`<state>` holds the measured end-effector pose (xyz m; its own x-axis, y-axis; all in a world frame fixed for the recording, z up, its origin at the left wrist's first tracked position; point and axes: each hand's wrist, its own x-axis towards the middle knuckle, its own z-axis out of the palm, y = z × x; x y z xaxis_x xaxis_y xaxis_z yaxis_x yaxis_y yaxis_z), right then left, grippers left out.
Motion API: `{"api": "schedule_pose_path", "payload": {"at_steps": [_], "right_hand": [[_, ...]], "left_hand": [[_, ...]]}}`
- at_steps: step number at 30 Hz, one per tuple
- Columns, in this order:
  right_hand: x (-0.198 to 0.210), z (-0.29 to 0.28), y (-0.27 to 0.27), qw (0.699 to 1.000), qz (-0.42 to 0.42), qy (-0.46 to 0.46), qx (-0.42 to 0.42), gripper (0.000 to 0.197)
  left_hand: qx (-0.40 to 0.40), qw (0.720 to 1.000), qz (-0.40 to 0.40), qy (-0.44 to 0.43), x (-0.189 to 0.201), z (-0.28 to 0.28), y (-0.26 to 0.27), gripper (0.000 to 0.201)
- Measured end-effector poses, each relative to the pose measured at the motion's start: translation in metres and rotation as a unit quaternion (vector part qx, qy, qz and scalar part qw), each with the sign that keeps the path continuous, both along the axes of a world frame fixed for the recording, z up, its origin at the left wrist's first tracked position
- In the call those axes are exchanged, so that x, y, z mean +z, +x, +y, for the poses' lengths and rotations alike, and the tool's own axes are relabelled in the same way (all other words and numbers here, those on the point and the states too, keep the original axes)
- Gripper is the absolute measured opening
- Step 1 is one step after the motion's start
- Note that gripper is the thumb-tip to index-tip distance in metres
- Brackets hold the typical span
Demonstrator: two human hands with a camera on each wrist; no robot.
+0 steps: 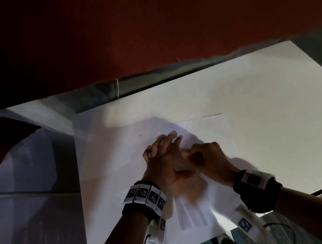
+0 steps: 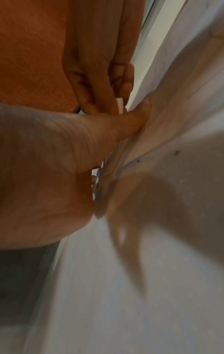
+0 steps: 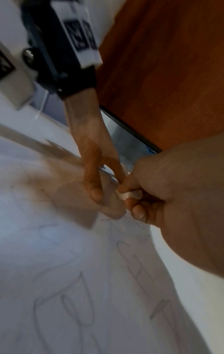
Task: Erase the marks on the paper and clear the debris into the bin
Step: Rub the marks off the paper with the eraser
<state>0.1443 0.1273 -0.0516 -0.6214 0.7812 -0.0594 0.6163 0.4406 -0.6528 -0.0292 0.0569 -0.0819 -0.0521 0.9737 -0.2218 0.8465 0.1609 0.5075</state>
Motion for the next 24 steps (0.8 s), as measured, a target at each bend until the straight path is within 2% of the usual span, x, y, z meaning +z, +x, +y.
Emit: {"api": "schedule_pose_path", "payload": {"at_steps": [3,5,9,13,17,21,24], "right_hand": [[-0.001,0.025,0.006,0.999,0.004,-0.011,-0.044,0.022],[0.0,0.024,0.005,0.998,0.014,-0.003,-0.064,0.025],[0.003,-0.002,0.004,1.0,0.009,-0.015,0.023,0.02],[0.002,0.029,0.003,0.999,0.012,0.008,-0.045,0.019],[0.003,0.001,-0.002,0.999,0.017,-0.008,0.026,0.019],[0.003,0.028,0.0,0.999,0.012,0.014,-0.04,0.021],[0.005,0.001,-0.007,0.999,0.046,-0.004,0.016,0.021]], "left_hand": [[-0.011,0.999,0.037,0.003,-0.002,0.001,0.0,0.116],[-0.007,1.0,0.03,0.003,-0.004,0.001,-0.001,0.116],[-0.003,1.0,0.025,0.006,-0.004,0.001,0.0,0.117],[0.0,1.0,0.021,0.012,-0.005,0.0,-0.001,0.118],[0.008,1.0,0.003,0.013,-0.007,0.001,-0.002,0.121],[-0.001,1.0,0.016,0.01,-0.003,0.0,-0.001,0.122],[0.011,1.0,-0.003,0.019,-0.002,-0.001,-0.001,0.119]]}}
